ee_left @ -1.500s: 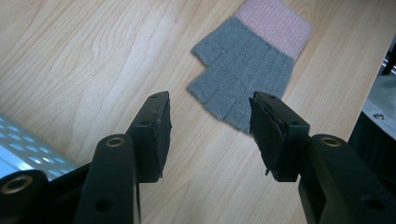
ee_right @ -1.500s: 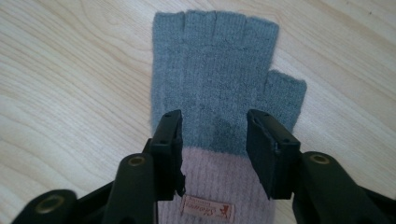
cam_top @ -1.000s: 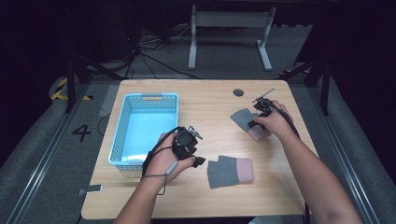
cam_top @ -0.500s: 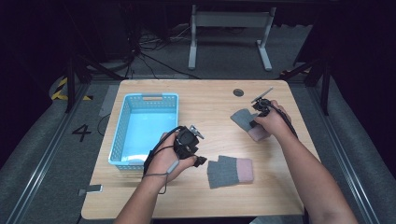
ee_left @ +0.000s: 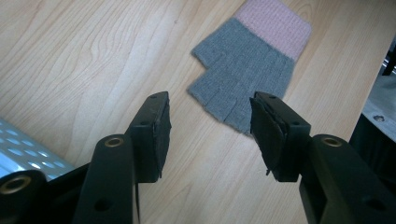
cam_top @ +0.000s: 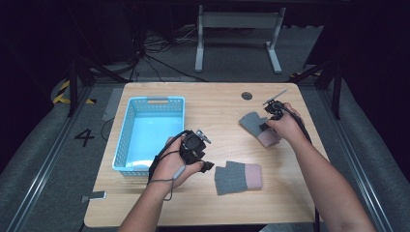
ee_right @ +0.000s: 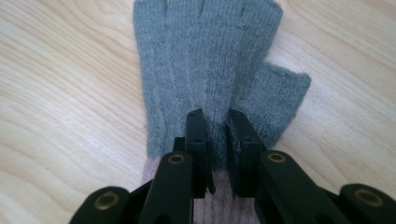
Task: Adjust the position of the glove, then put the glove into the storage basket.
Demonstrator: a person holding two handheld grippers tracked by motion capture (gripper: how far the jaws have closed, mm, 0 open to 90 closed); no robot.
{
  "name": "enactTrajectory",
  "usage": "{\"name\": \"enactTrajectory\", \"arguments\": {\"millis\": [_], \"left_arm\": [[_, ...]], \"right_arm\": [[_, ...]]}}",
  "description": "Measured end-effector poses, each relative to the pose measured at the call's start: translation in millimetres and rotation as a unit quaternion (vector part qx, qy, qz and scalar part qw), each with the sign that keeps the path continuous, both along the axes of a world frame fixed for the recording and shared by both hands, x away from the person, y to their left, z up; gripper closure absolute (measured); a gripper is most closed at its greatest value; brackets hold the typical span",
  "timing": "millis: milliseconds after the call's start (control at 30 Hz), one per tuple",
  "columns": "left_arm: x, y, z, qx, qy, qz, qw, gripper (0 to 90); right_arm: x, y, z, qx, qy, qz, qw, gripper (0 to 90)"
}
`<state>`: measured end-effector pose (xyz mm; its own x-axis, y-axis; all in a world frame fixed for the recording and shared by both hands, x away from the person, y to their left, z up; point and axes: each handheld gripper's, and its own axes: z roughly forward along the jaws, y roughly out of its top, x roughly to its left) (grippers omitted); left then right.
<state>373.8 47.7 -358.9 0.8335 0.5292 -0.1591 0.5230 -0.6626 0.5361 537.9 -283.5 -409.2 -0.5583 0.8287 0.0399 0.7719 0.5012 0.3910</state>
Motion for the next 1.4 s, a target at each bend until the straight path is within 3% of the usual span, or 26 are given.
{"name": "enactTrajectory", "arguments": {"millis": [267, 567, 667, 933, 1400], "left_arm": [[-0.7, -0.3, 0.6, 0.001, 0.0, 0.0, 1.0, 48.7], [-1.3, 0.6, 1.6, -0.003, 0.0, 0.002, 1.0, 48.6], [-0.7, 2.5, 2.0, -0.002, 0.0, 0.006, 1.0, 48.6], [-0.8, 5.7, 3.9, -0.007, 0.0, 0.011, 0.9999, 48.6], [-1.1, 9.4, 6.3, -0.011, -0.003, 0.016, 0.9998, 48.6]], "right_arm": [[-15.7, 0.6, 22.8, 0.02, -0.014, 0.028, 0.9993, 80.5], [-43.6, 10.0, 48.4, 0.022, -0.029, 0.086, 0.9956, 80.1], [-52.8, 14.1, 54.0, 0.023, -0.03, 0.11, 0.9932, 79.9], [-83.7, 29.8, 67.7, 0.021, -0.034, 0.18, 0.9828, 79.6], [-113.9, 47.0, 68.1, 0.02, -0.031, 0.25, 0.9677, 79.2]]}}
